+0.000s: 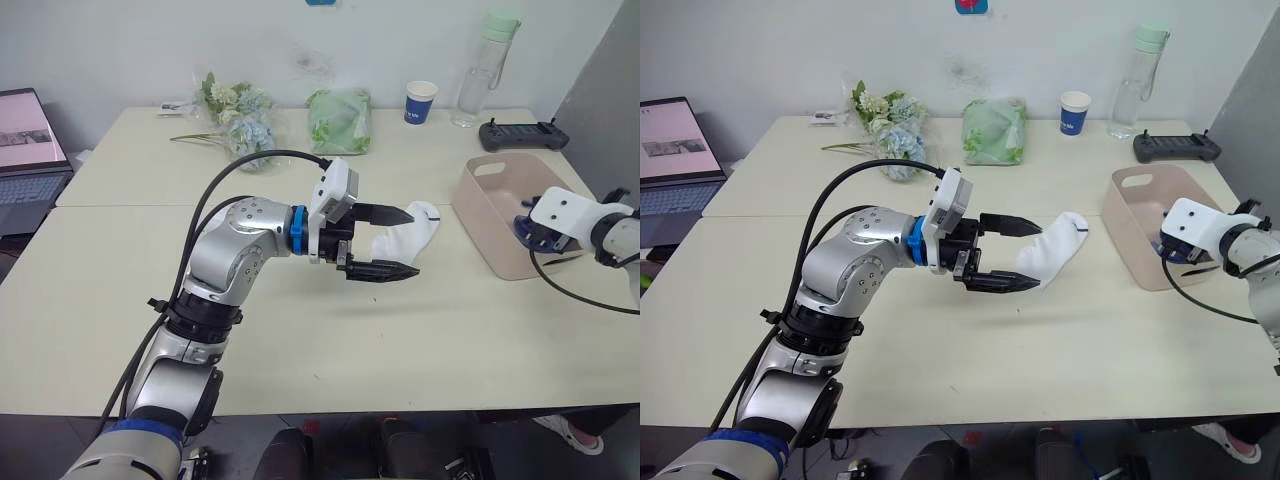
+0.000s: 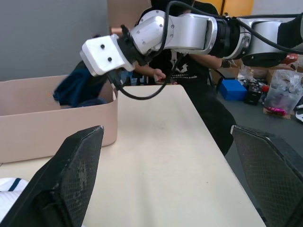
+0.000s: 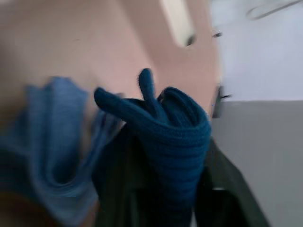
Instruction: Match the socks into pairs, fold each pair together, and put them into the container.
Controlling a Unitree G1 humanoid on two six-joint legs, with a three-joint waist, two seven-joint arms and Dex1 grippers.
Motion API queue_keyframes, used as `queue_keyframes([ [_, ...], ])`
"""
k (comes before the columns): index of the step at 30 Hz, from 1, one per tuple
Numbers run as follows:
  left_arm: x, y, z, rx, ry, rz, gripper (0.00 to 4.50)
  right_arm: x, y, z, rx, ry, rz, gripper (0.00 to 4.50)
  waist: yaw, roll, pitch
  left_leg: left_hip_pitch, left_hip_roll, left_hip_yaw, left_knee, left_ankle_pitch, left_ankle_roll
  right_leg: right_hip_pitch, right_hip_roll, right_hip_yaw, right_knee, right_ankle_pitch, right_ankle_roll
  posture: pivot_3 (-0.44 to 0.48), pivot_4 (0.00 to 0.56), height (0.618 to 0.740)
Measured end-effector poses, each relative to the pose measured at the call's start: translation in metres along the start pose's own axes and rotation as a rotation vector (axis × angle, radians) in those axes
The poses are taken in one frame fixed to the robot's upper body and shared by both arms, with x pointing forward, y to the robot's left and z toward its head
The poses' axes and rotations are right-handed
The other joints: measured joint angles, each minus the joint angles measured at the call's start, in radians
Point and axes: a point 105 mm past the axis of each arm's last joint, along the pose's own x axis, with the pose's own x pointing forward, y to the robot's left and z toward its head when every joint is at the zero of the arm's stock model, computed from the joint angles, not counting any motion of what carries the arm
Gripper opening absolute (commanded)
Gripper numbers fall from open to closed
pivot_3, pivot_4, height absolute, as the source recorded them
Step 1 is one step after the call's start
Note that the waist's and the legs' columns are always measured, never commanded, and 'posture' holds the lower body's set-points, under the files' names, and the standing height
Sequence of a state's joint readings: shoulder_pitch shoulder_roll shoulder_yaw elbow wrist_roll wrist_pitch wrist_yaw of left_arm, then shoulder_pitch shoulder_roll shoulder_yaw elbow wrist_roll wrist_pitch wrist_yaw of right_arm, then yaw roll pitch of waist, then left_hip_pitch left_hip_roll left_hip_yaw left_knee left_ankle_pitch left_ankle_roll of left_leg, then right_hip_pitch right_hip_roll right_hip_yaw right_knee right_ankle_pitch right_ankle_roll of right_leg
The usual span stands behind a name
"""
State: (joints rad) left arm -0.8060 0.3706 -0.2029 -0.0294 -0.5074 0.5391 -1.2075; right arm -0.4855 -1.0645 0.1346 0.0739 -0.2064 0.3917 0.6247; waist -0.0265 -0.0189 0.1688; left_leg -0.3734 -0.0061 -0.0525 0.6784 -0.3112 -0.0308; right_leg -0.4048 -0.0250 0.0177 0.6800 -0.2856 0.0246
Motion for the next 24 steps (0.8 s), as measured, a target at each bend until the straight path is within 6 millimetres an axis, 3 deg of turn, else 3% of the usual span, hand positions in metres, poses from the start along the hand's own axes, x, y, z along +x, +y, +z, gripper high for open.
queue_keyframes([
  [2, 0.0, 0.0, -0.001, -0.002, 0.001, 0.002, 4.5, -0.003, 0.005, 0.007, 0.063, -0.013, 0.049, 2.78, 0.0, 0.0, 0.0, 0.0, 0.0, 0.0, 0.0, 0.0, 0.0, 0.0, 0.0, 0.0, 0.0, 0.0, 0.0, 0.0, 0.15, 0.74],
  [7, 0.0, 0.0, -0.005, -0.011, 0.007, 0.014, 4.5, -0.024, -0.009, 0.025, 0.224, -0.047, 0.097, 4.48, 0.0, 0.001, 0.0, 0.0, 0.0, -0.001, 0.001, -0.002, 0.003, 0.0, -0.001, -0.001, 0.001, 0.001, 0.0, 0.0, 0.15, 0.74],
  [13, -0.002, 0.002, -0.006, -0.004, 0.022, 0.028, 4.5, -0.051, -0.021, 0.034, 0.342, -0.056, 0.156, 4.48, 0.003, 0.001, 0.0, -0.001, -0.001, -0.002, 0.001, -0.002, 0.004, 0.0, -0.003, -0.002, 0.0, 0.001, 0.0, 0.0, 0.15, 0.74],
  [17, -0.007, 0.003, -0.008, 0.009, 0.039, 0.045, 4.5, -0.063, -0.035, 0.036, 0.372, -0.077, 0.107, 4.48, 0.001, 0.001, 0.0, -0.001, -0.001, -0.002, 0.001, -0.002, 0.004, 0.0, -0.005, -0.001, 0.0, 0.001, 0.0, 0.0, 0.15, 0.74],
  [21, -0.044, 0.014, -0.018, 0.008, 0.086, 0.198, 4.5, -0.088, -0.052, 0.075, 0.46, -0.347, -0.022, 4.48, -0.008, 0.001, 0.0, 0.001, 0.002, -0.003, 0.0, -0.002, 0.004, 0.0, -0.003, -0.002, 0.002, 0.001, 0.0, 0.0, 0.15, 0.74],
  [24, -0.081, 0.019, -0.027, 0.016, 0.138, 0.34, 4.5, -0.094, -0.031, 0.094, 0.482, -0.462, -0.023, 4.48, -0.002, 0.001, 0.0, 0.001, 0.002, -0.006, 0.0, -0.002, 0.004, 0.0, -0.003, -0.004, 0.002, 0.001, 0.0, 0.0, 0.15, 0.74],
])
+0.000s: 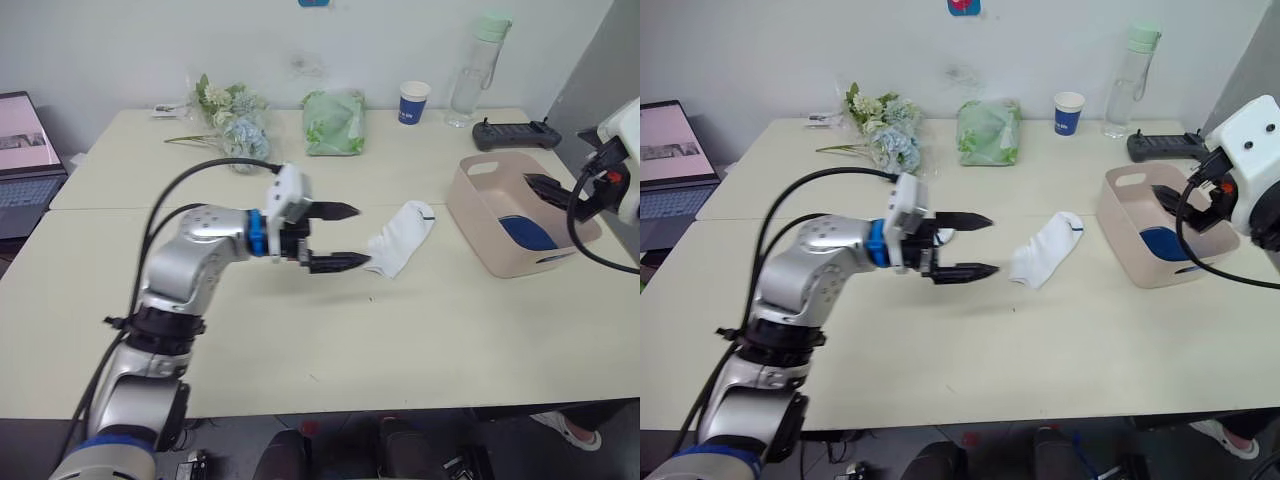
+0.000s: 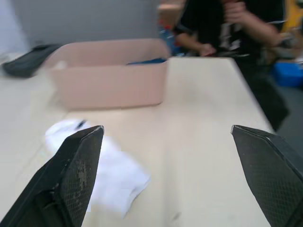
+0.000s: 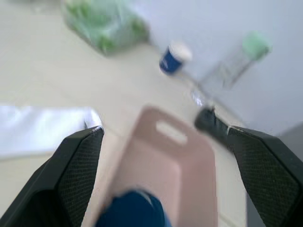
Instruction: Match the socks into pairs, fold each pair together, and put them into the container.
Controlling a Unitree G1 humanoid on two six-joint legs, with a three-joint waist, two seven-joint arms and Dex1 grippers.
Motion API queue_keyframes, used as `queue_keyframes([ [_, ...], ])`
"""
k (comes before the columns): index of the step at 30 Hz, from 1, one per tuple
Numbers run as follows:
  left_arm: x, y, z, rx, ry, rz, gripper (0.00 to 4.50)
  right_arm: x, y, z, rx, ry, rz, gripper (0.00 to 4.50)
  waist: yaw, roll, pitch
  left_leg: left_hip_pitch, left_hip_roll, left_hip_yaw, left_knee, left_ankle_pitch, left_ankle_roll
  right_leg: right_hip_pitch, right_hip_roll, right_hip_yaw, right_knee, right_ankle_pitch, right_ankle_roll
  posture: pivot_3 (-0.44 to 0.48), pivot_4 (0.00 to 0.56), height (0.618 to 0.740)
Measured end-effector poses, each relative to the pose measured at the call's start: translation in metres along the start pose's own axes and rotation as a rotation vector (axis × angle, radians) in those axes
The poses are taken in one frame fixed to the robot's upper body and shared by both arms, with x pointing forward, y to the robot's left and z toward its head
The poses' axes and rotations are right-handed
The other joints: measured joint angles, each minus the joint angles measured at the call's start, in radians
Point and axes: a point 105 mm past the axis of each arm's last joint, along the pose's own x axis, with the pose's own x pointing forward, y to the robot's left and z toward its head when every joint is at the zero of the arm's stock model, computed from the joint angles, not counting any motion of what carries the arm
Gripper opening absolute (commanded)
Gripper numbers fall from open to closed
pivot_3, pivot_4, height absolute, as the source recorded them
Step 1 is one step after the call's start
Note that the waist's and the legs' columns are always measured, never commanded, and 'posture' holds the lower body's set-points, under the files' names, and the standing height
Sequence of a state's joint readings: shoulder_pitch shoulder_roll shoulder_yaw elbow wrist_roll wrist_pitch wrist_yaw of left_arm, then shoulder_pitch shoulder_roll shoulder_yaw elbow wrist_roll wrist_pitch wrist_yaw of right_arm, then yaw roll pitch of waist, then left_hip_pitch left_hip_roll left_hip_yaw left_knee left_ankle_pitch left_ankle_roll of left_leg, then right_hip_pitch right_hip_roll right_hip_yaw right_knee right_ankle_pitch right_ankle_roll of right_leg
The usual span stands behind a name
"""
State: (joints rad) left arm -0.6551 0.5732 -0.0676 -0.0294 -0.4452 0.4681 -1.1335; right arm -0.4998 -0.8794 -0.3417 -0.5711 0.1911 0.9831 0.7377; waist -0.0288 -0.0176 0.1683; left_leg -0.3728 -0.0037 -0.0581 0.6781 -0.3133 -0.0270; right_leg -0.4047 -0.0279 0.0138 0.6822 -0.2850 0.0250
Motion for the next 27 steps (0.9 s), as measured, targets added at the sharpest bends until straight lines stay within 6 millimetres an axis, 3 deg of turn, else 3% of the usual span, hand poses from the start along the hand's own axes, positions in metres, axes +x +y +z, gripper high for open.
queue_keyframes([
  [6, -0.065, 0.02, -0.051, -0.064, 0.083, 0.32, 4.5, 0.013, 0.069, 0.0, 0.151, -0.14, 0.069, 4.48, 0.002, -0.001, -0.002, -0.001, -0.003, 0.001, 0.001, 0.0, 0.0, 0.0, -0.004, 0.001, -0.002, 0.0, 0.0, 0.0, 0.15, 0.74],
  [8, -0.096, 0.016, -0.077, -0.107, 0.13, 0.445, 4.5, 0.016, 0.105, -0.011, 0.27, -0.148, 0.165, 4.48, 0.002, -0.003, -0.003, -0.003, -0.002, 0.001, 0.0, 0.0, 0.0, -0.002, -0.004, 0.001, -0.003, 0.0, 0.0, 0.0, 0.15, 0.74],
  [11, -0.117, 0.001, -0.101, -0.169, 0.187, 0.508, 4.5, 0.018, 0.126, -0.017, 0.373, -0.151, 0.214, 4.48, 0.003, -0.001, -0.002, -0.004, -0.004, 0.001, 0.001, 0.0, 0.0, -0.003, -0.007, 0.001, -0.002, 0.0, 0.0, 0.0, 0.15, 0.74],
  [14, -0.133, -0.01, -0.106, -0.173, 0.215, 0.561, 4.5, 0.013, 0.139, -0.029, 0.346, -0.12, 0.249, 4.48, 0.015, -0.003, -0.003, -0.002, -0.005, 0.0, 0.002, 0.0, 0.0, 0.0, -0.007, -0.001, -0.002, 0.001, 0.001, 0.0, 0.15, 0.74],
  [18, -0.158, -0.03, -0.122, -0.259, 0.263, 0.649, 4.5, -0.002, 0.177, -0.076, 0.397, 0.039, 0.337, 4.48, 0.018, -0.003, -0.004, -0.001, -0.004, 0.001, 0.0, 0.0, 0.0, 0.0, -0.007, -0.001, -0.001, 0.0, 0.001, 0.0, 0.15, 0.74],
  [23, -0.156, -0.028, -0.114, -0.232, 0.241, 0.664, 4.5, -0.001, 0.178, -0.062, 0.333, -0.041, 0.372, 4.48, 0.017, -0.002, -0.004, 0.01, -0.003, 0.002, -0.001, -0.001, 0.001, 0.009, -0.006, -0.001, -0.002, 0.001, -0.001, 0.0, 0.15, 0.74],
  [27, -0.15, -0.008, -0.105, -0.184, 0.213, 0.701, 4.5, 0.002, 0.184, -0.055, 0.308, -0.066, 0.419, 4.48, 0.015, -0.003, -0.004, 0.01, -0.003, 0.0, -0.001, -0.001, 0.001, 0.01, -0.004, -0.001, -0.003, 0.001, -0.001, 0.0, 0.15, 0.74],
])
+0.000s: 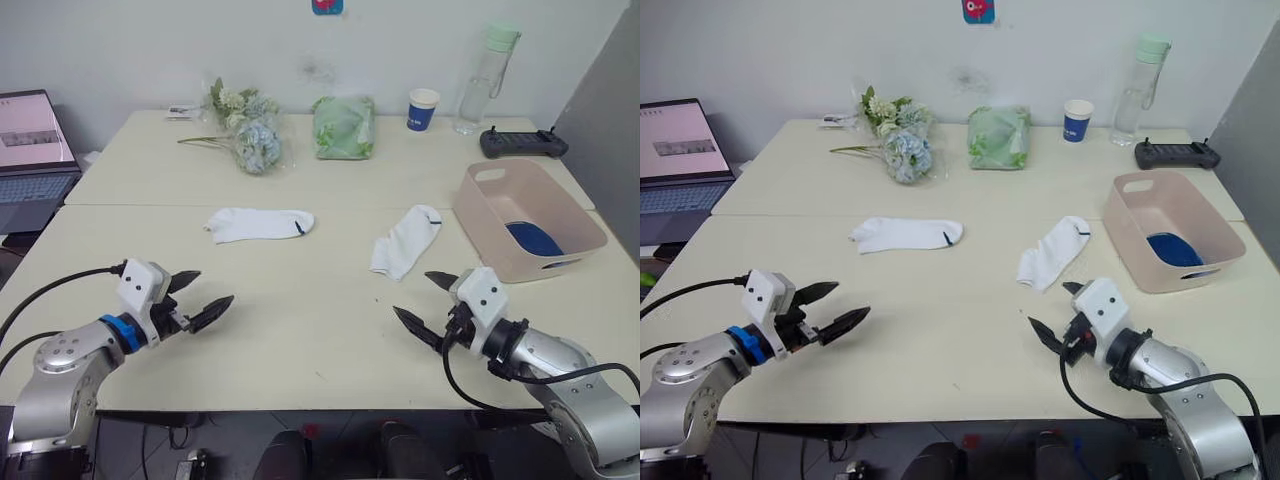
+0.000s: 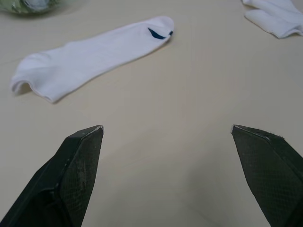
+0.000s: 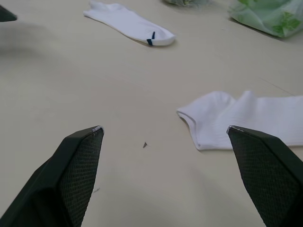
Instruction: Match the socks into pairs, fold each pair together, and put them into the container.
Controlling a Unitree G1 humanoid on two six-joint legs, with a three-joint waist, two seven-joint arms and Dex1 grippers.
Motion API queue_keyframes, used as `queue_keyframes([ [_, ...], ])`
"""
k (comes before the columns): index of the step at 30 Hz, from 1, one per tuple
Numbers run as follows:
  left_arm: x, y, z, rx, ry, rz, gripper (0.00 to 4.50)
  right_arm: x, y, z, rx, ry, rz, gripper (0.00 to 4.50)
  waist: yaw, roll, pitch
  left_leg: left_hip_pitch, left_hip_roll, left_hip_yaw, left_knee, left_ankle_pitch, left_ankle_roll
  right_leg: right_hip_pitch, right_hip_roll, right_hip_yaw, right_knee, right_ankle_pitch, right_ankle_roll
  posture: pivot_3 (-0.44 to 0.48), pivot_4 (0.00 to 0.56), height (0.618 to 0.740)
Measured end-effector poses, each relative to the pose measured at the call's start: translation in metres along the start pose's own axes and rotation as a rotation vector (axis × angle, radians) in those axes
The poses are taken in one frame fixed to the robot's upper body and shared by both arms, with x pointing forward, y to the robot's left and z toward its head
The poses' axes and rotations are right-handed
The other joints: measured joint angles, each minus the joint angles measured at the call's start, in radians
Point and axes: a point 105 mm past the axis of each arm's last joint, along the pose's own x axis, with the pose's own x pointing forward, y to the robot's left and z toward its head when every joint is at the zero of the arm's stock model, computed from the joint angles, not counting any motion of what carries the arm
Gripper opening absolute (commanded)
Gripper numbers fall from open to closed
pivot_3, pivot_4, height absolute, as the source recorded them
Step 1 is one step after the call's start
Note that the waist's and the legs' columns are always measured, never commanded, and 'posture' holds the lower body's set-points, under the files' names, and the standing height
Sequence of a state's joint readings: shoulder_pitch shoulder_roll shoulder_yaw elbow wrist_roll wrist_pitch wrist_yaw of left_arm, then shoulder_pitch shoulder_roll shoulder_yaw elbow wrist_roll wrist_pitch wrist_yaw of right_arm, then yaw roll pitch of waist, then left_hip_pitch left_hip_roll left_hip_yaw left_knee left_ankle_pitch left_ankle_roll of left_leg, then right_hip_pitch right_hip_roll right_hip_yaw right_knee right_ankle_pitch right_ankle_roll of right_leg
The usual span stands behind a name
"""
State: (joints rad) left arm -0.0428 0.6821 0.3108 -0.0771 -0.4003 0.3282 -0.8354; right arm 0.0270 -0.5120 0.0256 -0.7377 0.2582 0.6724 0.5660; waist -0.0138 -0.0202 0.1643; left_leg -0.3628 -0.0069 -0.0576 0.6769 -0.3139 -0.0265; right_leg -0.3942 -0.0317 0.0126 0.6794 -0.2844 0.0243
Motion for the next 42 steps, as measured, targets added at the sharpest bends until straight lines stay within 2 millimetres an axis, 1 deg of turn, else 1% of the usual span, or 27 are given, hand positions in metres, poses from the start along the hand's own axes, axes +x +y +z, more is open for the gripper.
queue_keyframes([
  [3, 0.015, 0.005, 0.012, 0.029, -0.034, 0.007, 4.5, 0.003, 0.001, 0.005, -0.013, -0.016, 0.013, 4.48, -0.001, -0.001, 0.0, 0.0, 0.0, 0.0, 0.0, 0.0, 0.0, 0.0, 0.0, 0.001, 0.0, 0.0, 0.0, 0.0, 0.15, 0.74],
  [7, 0.034, 0.001, 0.017, 0.062, -0.038, -0.033, 4.5, 0.006, 0.0, 0.011, -0.022, -0.025, 0.02, 4.48, -0.002, -0.001, 0.0, 0.0, 0.0, 0.0, 0.0, 0.0, 0.0, 0.0, 0.0, 0.001, 0.0, 0.0, 0.0, 0.0, 0.15, 0.74],
  [9, 0.054, -0.004, 0.024, 0.099, -0.042, -0.06, 4.5, 0.008, -0.001, 0.017, -0.028, -0.029, 0.029, 4.48, -0.001, -0.001, 0.0, 0.0, 0.0, 0.0, 0.001, 0.0, 0.0, 0.0, 0.001, 0.0, 0.0, 0.0, 0.0, 0.0, 0.15, 0.74],
  [11, 0.076, -0.011, 0.035, 0.157, -0.051, -0.079, 4.5, 0.01, 0.0, 0.029, -0.048, -0.057, 0.044, 4.48, 0.005, -0.001, 0.0, -0.001, -0.001, 0.0, 0.001, 0.0, 0.0, 0.0, 0.003, 0.0, 0.0, 0.0, 0.0, 0.0, 0.15, 0.74],
  [13, 0.092, -0.016, 0.041, 0.197, -0.059, -0.084, 4.5, 0.01, 0.002, 0.033, -0.054, -0.065, 0.057, 4.48, 0.005, -0.001, 0.0, -0.001, -0.001, 0.0, 0.001, 0.0, 0.0, 0.0, 0.004, 0.001, -0.001, -0.001, 0.001, 0.0, 0.15, 0.74],
  [16, 0.117, -0.022, 0.04, 0.22, -0.06, -0.087, 4.5, 0.01, 0.002, 0.033, -0.038, -0.052, 0.055, 4.48, 0.005, -0.001, 0.0, -0.002, -0.001, 0.001, 0.001, 0.0, 0.0, -0.002, 0.004, 0.002, 0.0, -0.001, 0.001, 0.0, 0.15, 0.74],
  [19, 0.138, -0.03, 0.03, 0.27, -0.016, -0.095, 4.5, 0.011, 0.001, 0.034, -0.038, -0.052, 0.049, 4.48, 0.005, -0.001, 0.0, -0.002, -0.001, 0.001, 0.001, 0.0, 0.0, -0.002, 0.004, 0.001, 0.001, -0.001, 0.001, 0.0, 0.15, 0.74],
  [22, 0.15, -0.023, 0.023, 0.282, 0.017, -0.049, 4.5, 0.01, 0.0, 0.033, -0.03, -0.045, 0.038, 4.48, 0.003, -0.001, 0.0, -0.002, 0.0, 0.0, 0.001, 0.0, 0.0, -0.002, 0.004, 0.001, 0.001, 0.0, 0.001, 0.0, 0.15, 0.74],
  [26, 0.167, -0.017, 0.03, 0.257, 0.029, -0.023, 4.5, 0.009, 0.001, 0.034, -0.013, -0.047, 0.021, 4.48, 0.006, -0.001, 0.0, -0.003, -0.001, 0.0, 0.001, 0.0, 0.0, -0.002, 0.006, 0.0, 0.001, -0.001, 0.001, 0.0, 0.15, 0.74],
  [29, 0.174, -0.016, 0.031, 0.227, 0.043, -0.014, 3.93, 0.009, 0.001, 0.034, 0.002, -0.05, 0.012, 4.5, 0.005, -0.001, 0.0, -0.002, -0.001, 0.001, 0.001, 0.0, 0.0, -0.002, 0.006, 0.0, 0.0, -0.001, 0.001, 0.0, 0.15, 0.74],
  [32, 0.178, -0.025, 0.021, 0.204, 0.076, -0.058, 2.95, 0.009, 0.001, 0.034, 0.003, -0.048, 0.005, 4.5, 0.004, -0.001, 0.0, -0.002, -0.001, 0.001, 0.001, 0.0, 0.0, -0.002, 0.006, 0.0, 0.001, -0.001, 0.001, 0.0, 0.15, 0.74],
  [34, 0.179, -0.027, 0.015, 0.182, 0.094, -0.073, 2.31, 0.009, -0.001, 0.034, 0.013, -0.048, -0.012, 4.5, 0.003, -0.001, 0.0, -0.002, 0.0, 0.001, 0.001, 0.0, 0.0, -0.002, 0.006, 0.001, 0.001, -0.001, 0.001, 0.0, 0.15, 0.74],
  [36, 0.182, -0.023, 0.017, 0.143, 0.109, -0.06, 1.69, 0.009, -0.002, 0.034, 0.033, -0.053, -0.028, 4.5, 0.005, -0.001, 0.0, -0.002, -0.001, 0.0, 0.002, 0.0, 0.0, -0.002, 0.007, 0.0, 0.002, 0.0, 0.001, 0.0, 0.15, 0.74],
  [39, 0.181, -0.014, 0.016, 0.115, 0.122, -0.024, 0.67, 0.009, -0.001, 0.032, 0.054, -0.044, -0.027, 4.5, 0.0, -0.001, 0.0, -0.002, 0.0, 0.0, 0.001, 0.0, 0.0, -0.002, 0.007, 0.0, 0.001, -0.001, 0.001, 0.0, 0.15, 0.74],
  [41, 0.181, -0.013, 0.016, 0.111, 0.12, -0.021, 0.01, 0.009, -0.001, 0.031, 0.06, -0.041, -0.028, 4.5, -0.001, -0.001, 0.0, -0.003, -0.001, 0.0, 0.001, 0.0, 0.0, -0.002, 0.007, 0.0, 0.001, -0.001, 0.001, 0.0, 0.15, 0.74],
  [42, 0.18, -0.012, 0.016, 0.111, 0.119, -0.021, 0.01, 0.009, -0.001, 0.031, 0.062, -0.039, -0.028, 4.5, -0.001, -0.001, 0.0, -0.003, -0.001, 0.0, 0.001, 0.0, 0.0, -0.002, 0.007, 0.0, 0.001, -0.001, 0.001, 0.0, 0.15, 0.74],
])
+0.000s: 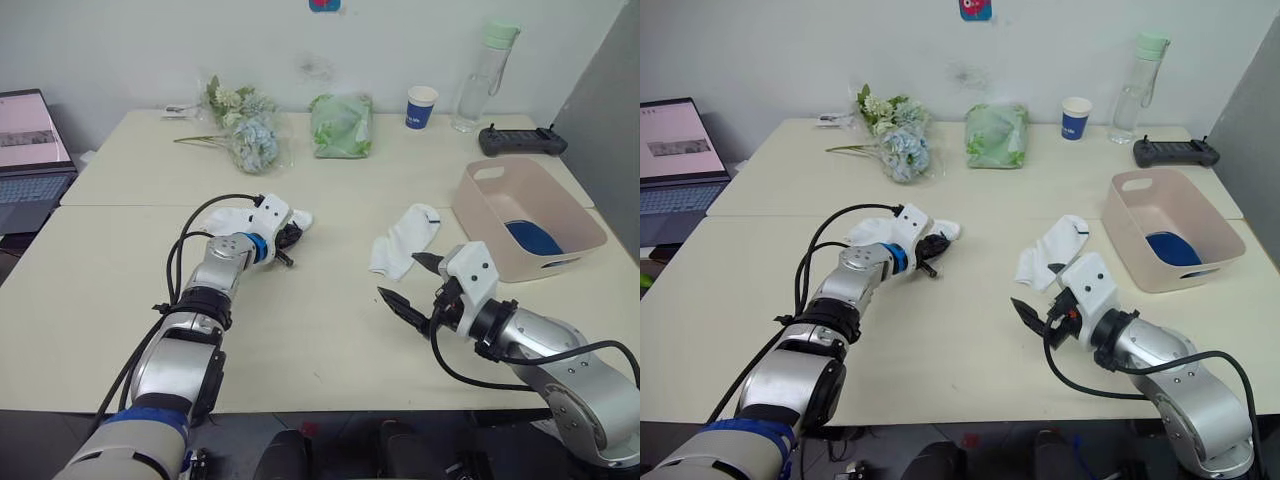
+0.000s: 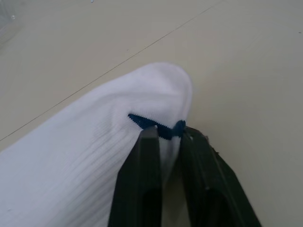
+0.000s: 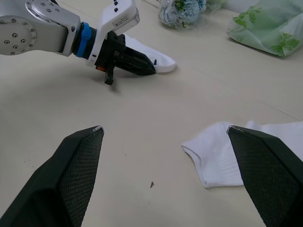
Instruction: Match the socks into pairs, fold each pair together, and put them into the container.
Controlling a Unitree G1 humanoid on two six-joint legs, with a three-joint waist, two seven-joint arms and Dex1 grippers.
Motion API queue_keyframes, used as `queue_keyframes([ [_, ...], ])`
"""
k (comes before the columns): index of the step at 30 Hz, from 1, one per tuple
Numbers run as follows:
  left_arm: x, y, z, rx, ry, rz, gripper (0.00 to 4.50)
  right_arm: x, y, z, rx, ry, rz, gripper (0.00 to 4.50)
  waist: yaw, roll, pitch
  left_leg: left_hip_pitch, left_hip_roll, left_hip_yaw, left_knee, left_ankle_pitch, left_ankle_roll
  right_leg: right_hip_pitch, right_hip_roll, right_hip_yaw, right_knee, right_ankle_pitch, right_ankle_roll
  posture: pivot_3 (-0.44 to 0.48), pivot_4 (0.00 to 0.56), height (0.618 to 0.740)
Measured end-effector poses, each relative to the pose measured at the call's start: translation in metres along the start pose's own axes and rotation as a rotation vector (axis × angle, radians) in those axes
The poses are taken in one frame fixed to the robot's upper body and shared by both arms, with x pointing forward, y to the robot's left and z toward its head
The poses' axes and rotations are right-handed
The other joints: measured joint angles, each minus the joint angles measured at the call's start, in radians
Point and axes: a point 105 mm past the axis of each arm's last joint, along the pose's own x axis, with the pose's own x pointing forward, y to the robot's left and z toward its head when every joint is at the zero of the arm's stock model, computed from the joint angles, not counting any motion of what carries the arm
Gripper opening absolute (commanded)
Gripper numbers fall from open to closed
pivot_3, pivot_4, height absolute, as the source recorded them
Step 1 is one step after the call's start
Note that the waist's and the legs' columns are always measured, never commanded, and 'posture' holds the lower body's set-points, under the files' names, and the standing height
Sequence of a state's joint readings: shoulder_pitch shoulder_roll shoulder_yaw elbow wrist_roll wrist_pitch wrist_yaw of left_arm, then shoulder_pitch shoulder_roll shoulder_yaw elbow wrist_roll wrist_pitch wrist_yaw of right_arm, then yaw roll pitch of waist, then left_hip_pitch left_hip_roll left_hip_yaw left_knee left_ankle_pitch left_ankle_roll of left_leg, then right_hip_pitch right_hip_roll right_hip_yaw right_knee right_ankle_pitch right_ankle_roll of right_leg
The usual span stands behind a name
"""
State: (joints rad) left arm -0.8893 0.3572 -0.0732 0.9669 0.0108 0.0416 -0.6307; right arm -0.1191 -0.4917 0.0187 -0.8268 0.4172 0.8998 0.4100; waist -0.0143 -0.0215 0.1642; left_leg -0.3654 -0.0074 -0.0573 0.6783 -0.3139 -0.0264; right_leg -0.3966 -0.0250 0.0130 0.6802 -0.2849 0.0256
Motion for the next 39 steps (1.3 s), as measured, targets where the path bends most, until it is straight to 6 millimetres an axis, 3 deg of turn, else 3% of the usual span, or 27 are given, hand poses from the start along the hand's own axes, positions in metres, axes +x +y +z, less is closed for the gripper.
queue_keyframes([
  [5, -0.011, 0.006, -0.005, -0.006, 0.001, -0.01, 0.01, 0.0, 0.0, 0.0, -0.001, 0.002, -0.005, 4.5, -0.007, 0.0, 0.0, 0.0, 0.0, 0.0, 0.0, 0.0, 0.0, 0.0, 0.0, 0.001, 0.0, 0.0, 0.0, 0.0, 0.15, 0.74],
  [11, -0.041, -0.002, -0.007, -0.059, -0.014, -0.07, 0.01, -0.001, -0.001, 0.0, -0.007, 0.005, -0.007, 4.5, -0.014, 0.0, 0.0, 0.0, 0.001, -0.001, 0.0, 0.0, 0.0, 0.0, -0.004, 0.001, 0.001, 0.0, 0.0, 0.0, 0.15, 0.74],
  [15, -0.065, -0.033, 0.001, -0.172, -0.029, -0.172, 0.01, -0.001, 0.0, 0.0, -0.012, 0.006, 0.003, 4.5, -0.014, 0.0, 0.0, 0.0, 0.001, -0.001, 0.0, 0.0, 0.0, 0.0, -0.005, 0.001, 0.0, 0.0, 0.0, 0.0, 0.15, 0.74],
  [18, -0.081, -0.067, 0.006, -0.266, -0.016, -0.282, 0.01, 0.0, 0.001, 0.003, -0.019, 0.002, 0.017, 4.5, -0.014, 0.0, 0.0, 0.0, 0.001, -0.001, 0.0, 0.0, 0.0, 0.001, -0.005, 0.001, 0.0, 0.0, 0.0, 0.0, 0.15, 0.74],
  [24, -0.089, -0.114, 0.008, -0.411, 0.02, -0.417, 0.01, -0.002, 0.001, 0.002, -0.032, 0.015, 0.034, 4.5, -0.012, 0.0, 0.0, 0.001, 0.001, -0.001, 0.0, 0.0, 0.0, 0.001, -0.005, 0.001, 0.0, 0.0, 0.0, 0.0, 0.15, 0.74],
  [27, -0.091, -0.127, 0.002, -0.442, 0.047, -0.445, 0.01, -0.003, 0.002, 0.001, -0.031, 0.022, 0.041, 4.5, -0.012, 0.0, 0.0, 0.001, 0.001, -0.001, 0.0, 0.0, 0.0, 0.001, -0.005, 0.001, 0.0, 0.0, 0.0, 0.0, 0.15, 0.74],
  [30, -0.09, -0.123, 0.005, -0.441, 0.023, -0.411, 0.58, -0.003, 0.002, -0.001, -0.035, 0.031, 0.047, 4.5, -0.012, 0.0, 0.0, 0.001, 0.001, -0.001, 0.0, 0.0, 0.0, 0.001, -0.005, 0.001, 0.0, 0.0, 0.0, 0.0, 0.15, 0.74],
  [34, -0.094, -0.11, 0.008, -0.411, -0.001, -0.368, 1.86, -0.006, 0.002, -0.003, -0.061, 0.059, 0.077, 4.5, -0.012, 0.0, 0.0, 0.001, 0.001, -0.001, 0.0, 0.0, 0.0, 0.001, -0.005, 0.001, 0.0, 0.0, 0.0, 0.0, 0.15, 0.74],
  [39, -0.118, -0.097, 0.014, -0.435, -0.05, -0.39, 3.33, -0.01, 0.008, -0.005, -0.088, 0.094, 0.158, 4.5, -0.013, 0.0, 0.0, 0.001, 0.001, -0.001, -0.001, 0.0, 0.0, 0.001, -0.005, 0.001, 0.0, 0.0, 0.0, 0.0, 0.15, 0.74],
])
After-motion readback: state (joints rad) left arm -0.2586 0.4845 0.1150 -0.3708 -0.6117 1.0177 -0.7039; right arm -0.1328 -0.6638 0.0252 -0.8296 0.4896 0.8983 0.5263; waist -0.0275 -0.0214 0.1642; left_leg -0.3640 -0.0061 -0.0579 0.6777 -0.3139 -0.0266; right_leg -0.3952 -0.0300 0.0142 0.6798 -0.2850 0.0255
